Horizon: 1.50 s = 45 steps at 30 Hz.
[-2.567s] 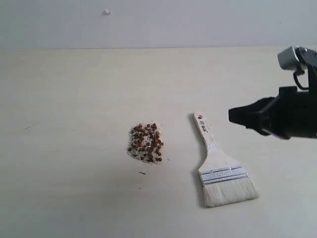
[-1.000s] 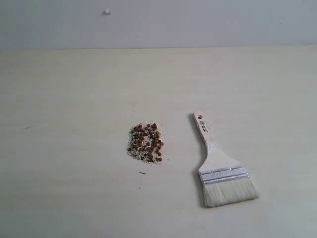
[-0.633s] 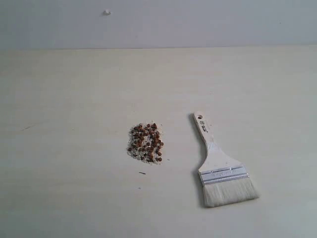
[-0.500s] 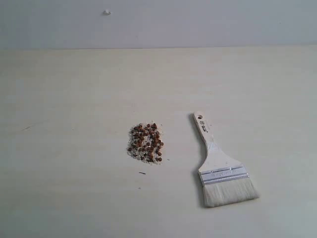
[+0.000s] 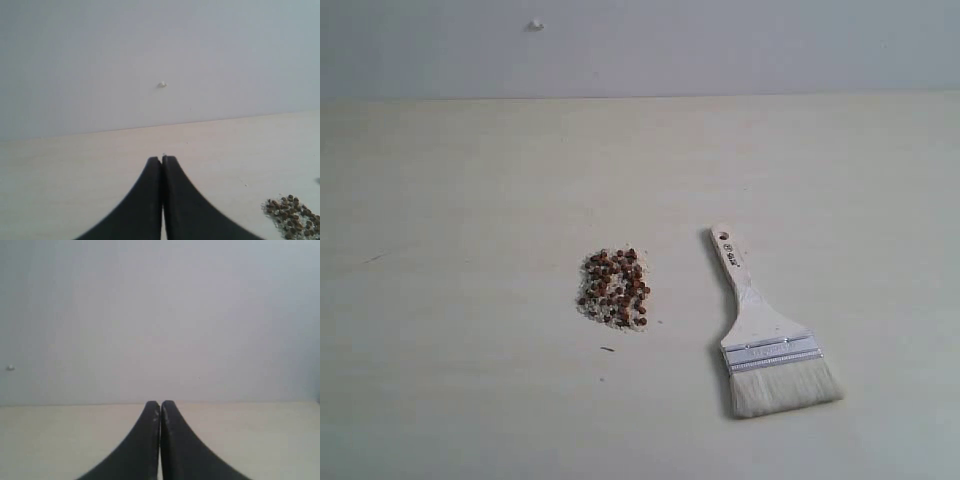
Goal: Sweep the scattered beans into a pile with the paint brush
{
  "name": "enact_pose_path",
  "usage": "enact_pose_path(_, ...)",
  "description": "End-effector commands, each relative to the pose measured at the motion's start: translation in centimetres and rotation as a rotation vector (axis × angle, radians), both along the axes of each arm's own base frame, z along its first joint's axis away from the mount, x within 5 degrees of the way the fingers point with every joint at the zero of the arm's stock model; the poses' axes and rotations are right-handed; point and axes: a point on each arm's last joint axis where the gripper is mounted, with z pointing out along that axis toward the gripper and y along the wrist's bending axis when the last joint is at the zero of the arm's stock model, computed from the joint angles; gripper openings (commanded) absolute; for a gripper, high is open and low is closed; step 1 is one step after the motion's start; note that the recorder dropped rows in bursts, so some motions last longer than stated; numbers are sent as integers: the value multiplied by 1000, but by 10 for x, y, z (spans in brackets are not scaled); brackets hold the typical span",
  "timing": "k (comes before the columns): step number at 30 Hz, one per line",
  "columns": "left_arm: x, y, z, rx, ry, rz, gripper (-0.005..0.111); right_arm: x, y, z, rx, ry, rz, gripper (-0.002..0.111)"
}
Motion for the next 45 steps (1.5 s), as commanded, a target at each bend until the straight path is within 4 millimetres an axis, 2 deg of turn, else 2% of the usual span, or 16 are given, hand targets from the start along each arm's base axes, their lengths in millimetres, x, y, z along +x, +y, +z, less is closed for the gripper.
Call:
enact_pose_path(1,0,0,0,-8,0,-2,0,3,-1,-26,-47,63,-18,0)
enact_pose_path(9,0,0,0,-8,0,-2,0,9,-2,-67,-97,182,-23,0)
enact_pose_path(45,0,0,0,-8,0,-2,0,8,-2,-70,-80,220,-25,0)
